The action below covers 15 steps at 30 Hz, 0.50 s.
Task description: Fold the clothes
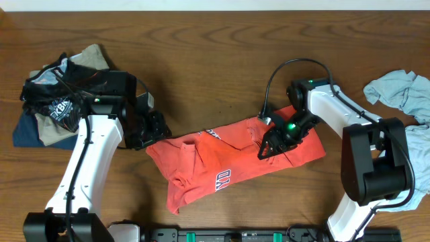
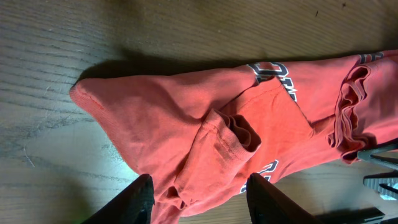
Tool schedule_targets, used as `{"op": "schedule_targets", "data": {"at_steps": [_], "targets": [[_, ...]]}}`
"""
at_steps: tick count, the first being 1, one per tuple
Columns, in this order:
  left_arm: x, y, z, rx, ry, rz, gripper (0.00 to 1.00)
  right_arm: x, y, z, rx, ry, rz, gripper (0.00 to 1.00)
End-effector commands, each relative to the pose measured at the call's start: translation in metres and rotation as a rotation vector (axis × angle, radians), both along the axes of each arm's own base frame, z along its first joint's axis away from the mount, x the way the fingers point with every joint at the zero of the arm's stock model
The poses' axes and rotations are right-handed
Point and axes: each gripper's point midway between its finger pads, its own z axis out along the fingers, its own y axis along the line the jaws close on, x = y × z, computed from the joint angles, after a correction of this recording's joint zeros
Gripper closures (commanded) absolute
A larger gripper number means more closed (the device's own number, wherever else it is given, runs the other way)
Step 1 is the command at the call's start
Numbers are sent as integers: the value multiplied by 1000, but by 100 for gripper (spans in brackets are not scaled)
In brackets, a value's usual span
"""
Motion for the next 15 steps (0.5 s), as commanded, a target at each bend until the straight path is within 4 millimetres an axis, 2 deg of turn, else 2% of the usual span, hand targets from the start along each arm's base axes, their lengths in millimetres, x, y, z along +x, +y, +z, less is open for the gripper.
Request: {"op": "schedule_targets", "data": {"at_steps": [1,5,9,12,15], "targets": [[1,2,1,5,-5,3,50,0,12,10,94,-26,22,54],[-1,2,1,5,3,3,45,5,9,19,65,-43,35,53],[-4,2,0,6,17,3,43,20,-1,34,-24,-110,16,50],[-10,2,-5,6,41,3,41,36,-17,42,-154,-162,-56,49],[-22,3,-17,8,84,3,37,53,-44,43,-327,-209,-186,48]]}}
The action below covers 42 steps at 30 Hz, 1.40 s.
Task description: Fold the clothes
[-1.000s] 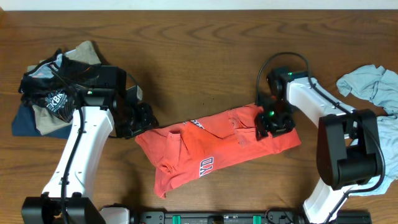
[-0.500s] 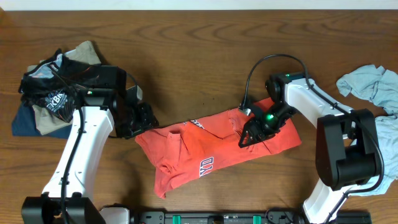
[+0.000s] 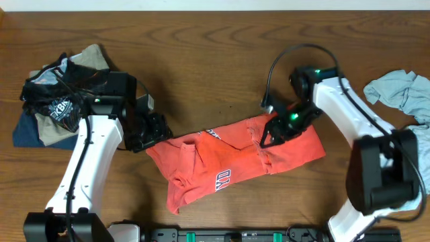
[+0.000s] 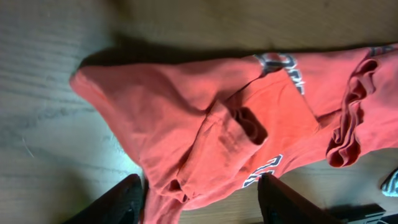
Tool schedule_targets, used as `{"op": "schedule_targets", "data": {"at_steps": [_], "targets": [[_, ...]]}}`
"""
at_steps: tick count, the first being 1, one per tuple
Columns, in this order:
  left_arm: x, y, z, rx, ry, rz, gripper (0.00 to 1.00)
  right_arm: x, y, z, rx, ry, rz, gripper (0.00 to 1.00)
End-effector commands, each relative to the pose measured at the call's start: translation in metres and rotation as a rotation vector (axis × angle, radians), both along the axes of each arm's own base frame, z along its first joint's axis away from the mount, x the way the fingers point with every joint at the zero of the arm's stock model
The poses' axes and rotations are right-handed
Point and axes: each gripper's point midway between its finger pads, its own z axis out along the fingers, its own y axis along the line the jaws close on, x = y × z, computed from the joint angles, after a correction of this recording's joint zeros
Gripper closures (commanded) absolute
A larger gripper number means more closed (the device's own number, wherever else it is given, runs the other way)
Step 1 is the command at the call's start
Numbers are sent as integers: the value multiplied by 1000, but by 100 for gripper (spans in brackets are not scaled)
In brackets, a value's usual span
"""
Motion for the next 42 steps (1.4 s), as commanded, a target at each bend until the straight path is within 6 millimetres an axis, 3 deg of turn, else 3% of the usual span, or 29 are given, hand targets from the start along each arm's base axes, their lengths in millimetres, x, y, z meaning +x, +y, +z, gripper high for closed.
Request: {"op": "schedule_targets", "data": {"at_steps": [1,5,19,28,34,38,42], "targets": [[-16,2,-15,7,59,2,37,21,-39,7,-232,-63,-200,46],[-29,2,-35,6,92,1,34,29,-51,13,-271,-94,-280,42],[-71,-9,-95,-45,157,8,32,29,-52,13,-272,-92,-287,41],[-71,-21,-122,-52,105,56,32,28,-52,13,-273,-90,-287,41],[-71,-25,-122,-50,100,48,91,29,-52,13,-275,-92,-287,41],[-56,-14,-111,-31,89,93,94,32,-68,10,-348,-111,-299,41],[-34,27,-82,126,92,157,94,35,-86,8,-400,-114,-345,40]]}}
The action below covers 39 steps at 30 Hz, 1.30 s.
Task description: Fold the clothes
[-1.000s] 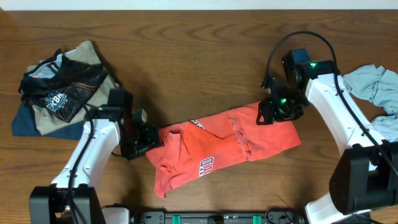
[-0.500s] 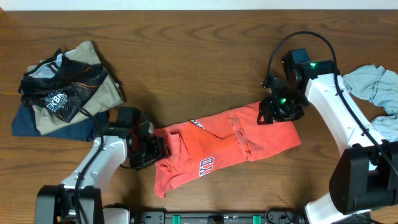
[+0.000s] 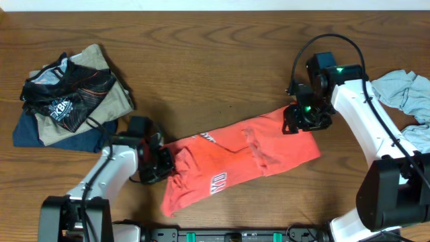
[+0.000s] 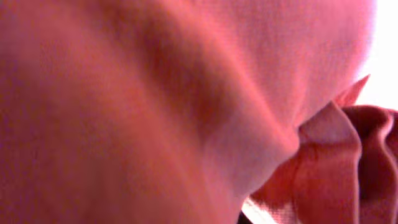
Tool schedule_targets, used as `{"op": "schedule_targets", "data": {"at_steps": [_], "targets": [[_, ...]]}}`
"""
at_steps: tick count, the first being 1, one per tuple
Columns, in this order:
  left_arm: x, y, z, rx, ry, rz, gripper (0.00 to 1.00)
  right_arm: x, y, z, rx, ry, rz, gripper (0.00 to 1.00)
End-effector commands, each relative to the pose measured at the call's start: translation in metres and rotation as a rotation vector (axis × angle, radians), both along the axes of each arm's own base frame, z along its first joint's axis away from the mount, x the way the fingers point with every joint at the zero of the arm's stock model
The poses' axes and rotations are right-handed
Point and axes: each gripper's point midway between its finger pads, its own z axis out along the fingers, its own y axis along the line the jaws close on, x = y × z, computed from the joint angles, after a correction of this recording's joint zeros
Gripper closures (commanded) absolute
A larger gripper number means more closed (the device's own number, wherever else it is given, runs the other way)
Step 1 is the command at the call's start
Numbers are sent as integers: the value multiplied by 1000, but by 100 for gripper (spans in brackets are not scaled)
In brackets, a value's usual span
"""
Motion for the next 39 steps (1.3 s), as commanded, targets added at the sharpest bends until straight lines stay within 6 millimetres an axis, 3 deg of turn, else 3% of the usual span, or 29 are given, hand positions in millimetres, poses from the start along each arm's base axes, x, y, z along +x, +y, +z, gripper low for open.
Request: {"op": "schedule_targets", "data": {"at_steps": [1,4,7,10,15,22,28,33,39], "targets": [[35,48,29,208,-48,47,94,8,-22,4,-58,-29,-60,41],[47,81,65,333,-45,75,94,12,-39,4,-77,-34,-105,38],[59,87,102,339,-65,98,94,15,-53,4,-79,-37,-151,34],[68,74,130,291,-102,87,94,16,-63,4,-79,-40,-183,33],[82,24,159,174,-175,32,94,17,-69,4,-80,-40,-200,33],[88,-66,155,115,-249,-105,94,17,-69,4,-79,-39,-200,33],[73,-143,119,95,-201,-238,94,16,-68,4,-79,-36,-200,33],[56,-186,90,60,-144,-322,94,16,-67,4,-68,-36,-200,33],[54,-205,80,35,-150,-347,94,16,-66,4,-66,-35,-200,33]]}}
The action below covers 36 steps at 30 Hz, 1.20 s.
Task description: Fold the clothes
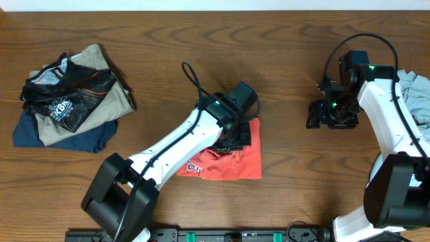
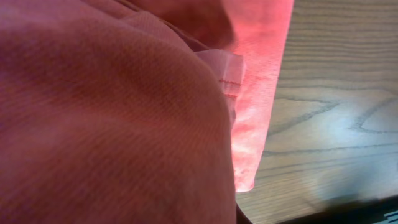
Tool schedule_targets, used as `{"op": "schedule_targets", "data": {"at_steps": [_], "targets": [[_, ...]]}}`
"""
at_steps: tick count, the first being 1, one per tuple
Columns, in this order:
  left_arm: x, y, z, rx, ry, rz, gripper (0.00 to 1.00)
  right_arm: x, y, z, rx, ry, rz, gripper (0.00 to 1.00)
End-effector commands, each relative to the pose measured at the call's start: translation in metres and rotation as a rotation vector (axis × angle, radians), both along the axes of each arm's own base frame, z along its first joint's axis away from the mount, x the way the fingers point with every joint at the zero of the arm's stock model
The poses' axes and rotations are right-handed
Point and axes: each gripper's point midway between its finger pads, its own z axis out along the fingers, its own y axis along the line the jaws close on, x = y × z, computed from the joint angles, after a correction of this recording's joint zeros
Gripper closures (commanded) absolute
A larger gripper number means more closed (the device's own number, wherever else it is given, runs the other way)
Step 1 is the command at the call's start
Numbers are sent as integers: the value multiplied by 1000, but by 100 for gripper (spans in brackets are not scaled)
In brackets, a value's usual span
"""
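Observation:
The red shirt (image 1: 228,165) lies at the table's middle, doubled over into a short, roughly square bundle with white lettering showing at its left. My left gripper (image 1: 236,134) is down on its upper right part. Red cloth (image 2: 124,112) fills the left wrist view and hides the fingers, so the jaws seem shut on the shirt. A thin bright edge of the shirt (image 2: 255,124) lies on the wood. My right gripper (image 1: 316,114) is over bare wood to the right of the shirt, holding nothing, and looks open.
A pile of dark, tan and blue clothes (image 1: 67,97) sits at the far left. A light blue garment (image 1: 415,94) lies at the right edge behind the right arm. Wooden table (image 2: 336,93) shows around the shirt.
The left gripper has moved from the shirt's left end to the middle right with the cloth, so the long shirt is now doubled over. The right gripper has left the shirt's right corner.
First the left gripper hung open over the left end of the crumpled shirt while the right worked at its right half. Then the left was down on the left end and the right at the right corner, the shirt stretched long. Now it lies folded over.

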Motion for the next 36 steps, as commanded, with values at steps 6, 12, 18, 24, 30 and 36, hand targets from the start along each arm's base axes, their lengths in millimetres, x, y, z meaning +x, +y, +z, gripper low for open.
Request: {"op": "schedule_targets", "data": {"at_steps": [6,12,18,24,30,36], "targets": [[1,-8,7,-36,7,28,94,4,11,8,65,-28,4,32],[8,-15,9,-64,-24,27,94,2,32,7,135,-30,56,73],[13,-34,15,-118,-58,50,79,-2,40,3,136,-20,77,76],[3,-55,31,-245,-49,-69,46,0,41,3,136,-27,80,60],[30,9,75,-211,-186,-43,45,3,53,6,191,-50,125,59],[53,120,102,-22,-271,220,44,-4,117,26,454,-132,376,59]]}}
